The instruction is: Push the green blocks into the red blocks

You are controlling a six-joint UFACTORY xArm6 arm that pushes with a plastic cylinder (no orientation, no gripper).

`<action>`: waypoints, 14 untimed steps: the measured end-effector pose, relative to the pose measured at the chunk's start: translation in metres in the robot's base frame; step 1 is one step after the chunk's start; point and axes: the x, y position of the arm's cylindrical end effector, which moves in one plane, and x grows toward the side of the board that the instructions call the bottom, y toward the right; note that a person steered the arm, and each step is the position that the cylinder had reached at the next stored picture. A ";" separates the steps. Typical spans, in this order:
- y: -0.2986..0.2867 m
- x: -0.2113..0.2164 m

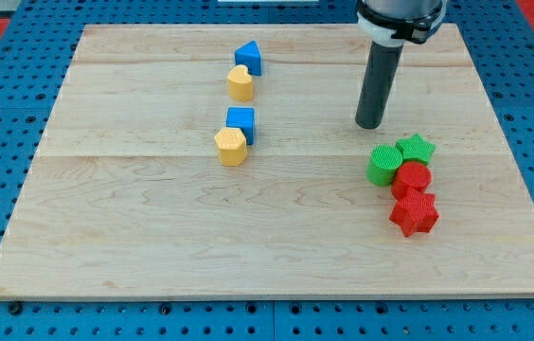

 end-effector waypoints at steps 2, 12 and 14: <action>0.007 0.036; 0.034 0.017; 0.052 0.070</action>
